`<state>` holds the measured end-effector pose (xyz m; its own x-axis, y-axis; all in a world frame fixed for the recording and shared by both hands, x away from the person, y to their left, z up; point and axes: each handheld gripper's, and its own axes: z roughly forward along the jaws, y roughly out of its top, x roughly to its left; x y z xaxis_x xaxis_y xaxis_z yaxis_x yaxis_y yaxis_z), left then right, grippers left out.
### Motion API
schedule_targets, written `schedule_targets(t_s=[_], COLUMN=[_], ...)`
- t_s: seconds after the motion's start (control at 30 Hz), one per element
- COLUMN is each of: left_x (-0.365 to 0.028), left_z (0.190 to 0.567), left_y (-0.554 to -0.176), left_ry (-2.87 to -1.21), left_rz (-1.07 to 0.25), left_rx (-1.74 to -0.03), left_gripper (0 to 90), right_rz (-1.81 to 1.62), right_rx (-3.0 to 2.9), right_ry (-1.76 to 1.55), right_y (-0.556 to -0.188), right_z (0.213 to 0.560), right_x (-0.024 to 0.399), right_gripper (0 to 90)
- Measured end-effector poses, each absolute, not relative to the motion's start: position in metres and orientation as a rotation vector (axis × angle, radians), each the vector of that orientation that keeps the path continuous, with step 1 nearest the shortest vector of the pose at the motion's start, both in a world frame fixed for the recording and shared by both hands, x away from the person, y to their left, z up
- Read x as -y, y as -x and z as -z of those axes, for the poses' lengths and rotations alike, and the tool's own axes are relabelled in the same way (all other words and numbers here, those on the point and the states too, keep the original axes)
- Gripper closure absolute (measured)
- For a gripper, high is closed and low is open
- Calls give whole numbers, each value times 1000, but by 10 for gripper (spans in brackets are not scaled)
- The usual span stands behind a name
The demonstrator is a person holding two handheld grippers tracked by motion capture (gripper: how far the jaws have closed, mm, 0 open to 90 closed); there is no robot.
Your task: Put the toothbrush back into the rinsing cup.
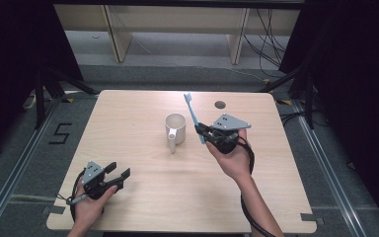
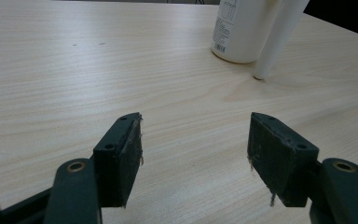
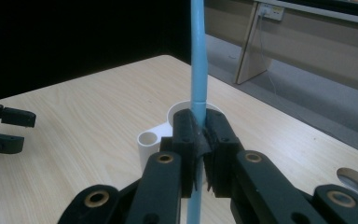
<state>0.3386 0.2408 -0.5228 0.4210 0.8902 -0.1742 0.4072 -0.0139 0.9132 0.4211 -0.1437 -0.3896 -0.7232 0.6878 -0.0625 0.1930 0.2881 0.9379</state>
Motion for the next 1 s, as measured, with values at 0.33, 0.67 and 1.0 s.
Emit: schedule_targets(t_s=[0.33,0.67,1.0], left_x=[-241,-240,-237], left_z=[523,523,523], left_y=[-339,-339,-340], left_ry=[-1617,-1602,-1605], left_rz=[-570,-573,-584], left_rx=[-1162,-1173,-1156], left_gripper=[348,351,353], right_rz=[-1472,-1540,-1566], right_rx=[-2059,-2034,-2013], right_ry=[-812,-816,-832], right_y=[-427,-434,-442], right_z=[385,382,383], right_x=[140,135,127], right_gripper=[844,844,844])
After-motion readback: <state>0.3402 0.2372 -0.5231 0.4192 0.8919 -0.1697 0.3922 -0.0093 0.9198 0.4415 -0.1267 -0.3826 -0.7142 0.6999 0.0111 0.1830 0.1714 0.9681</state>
